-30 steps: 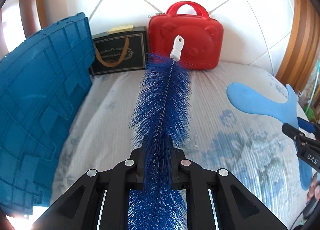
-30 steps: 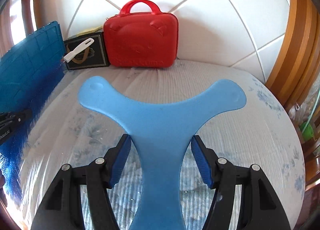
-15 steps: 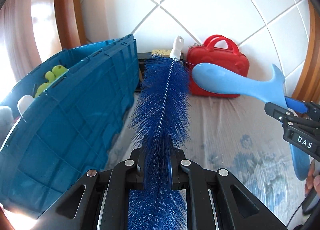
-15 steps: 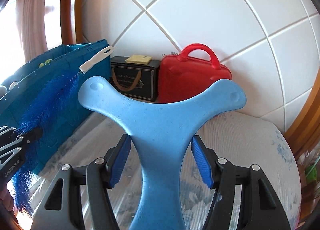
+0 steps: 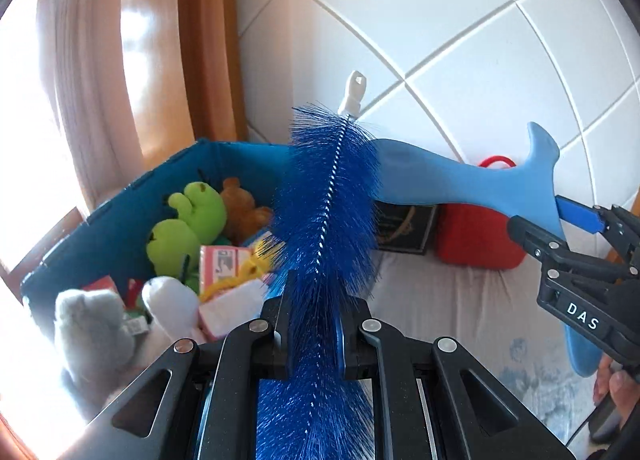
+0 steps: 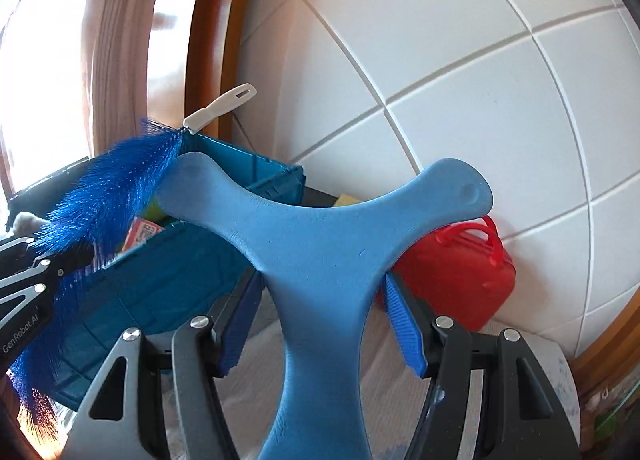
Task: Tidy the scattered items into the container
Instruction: 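Carry the brush and foam toy over the blue crate and open both tools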
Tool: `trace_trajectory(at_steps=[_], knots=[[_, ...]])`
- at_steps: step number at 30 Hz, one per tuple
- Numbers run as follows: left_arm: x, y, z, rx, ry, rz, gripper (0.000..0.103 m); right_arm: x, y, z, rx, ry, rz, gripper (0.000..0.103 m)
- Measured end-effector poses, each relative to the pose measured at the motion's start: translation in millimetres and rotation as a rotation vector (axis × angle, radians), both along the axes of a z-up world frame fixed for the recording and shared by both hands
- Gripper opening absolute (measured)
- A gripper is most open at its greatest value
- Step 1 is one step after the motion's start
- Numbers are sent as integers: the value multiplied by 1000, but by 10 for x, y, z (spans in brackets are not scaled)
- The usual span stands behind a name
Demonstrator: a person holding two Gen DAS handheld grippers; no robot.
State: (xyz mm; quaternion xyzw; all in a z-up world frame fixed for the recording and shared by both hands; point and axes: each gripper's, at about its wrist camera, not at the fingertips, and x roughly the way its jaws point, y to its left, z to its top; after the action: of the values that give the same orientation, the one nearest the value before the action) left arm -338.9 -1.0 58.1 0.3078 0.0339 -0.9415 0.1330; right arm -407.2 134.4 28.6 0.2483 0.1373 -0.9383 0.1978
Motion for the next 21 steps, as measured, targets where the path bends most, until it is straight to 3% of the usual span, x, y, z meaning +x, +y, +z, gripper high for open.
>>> trace_trajectory(at_steps=[5, 11, 16, 21], knots=[[-65, -709, 176, -12, -41, 58, 14, -37, -662, 241, 1, 4, 48, 62], [-145, -1549, 163, -46, -117, 106, 14, -174, -1410, 279, 3, -40, 79, 62], [-103, -1952, 102, -57, -141, 142, 14, -244, -1822, 287, 20, -85, 101, 62], [-85, -2348, 34, -38, -145, 114, 14, -323, -2170, 234, 52, -124, 77, 62]])
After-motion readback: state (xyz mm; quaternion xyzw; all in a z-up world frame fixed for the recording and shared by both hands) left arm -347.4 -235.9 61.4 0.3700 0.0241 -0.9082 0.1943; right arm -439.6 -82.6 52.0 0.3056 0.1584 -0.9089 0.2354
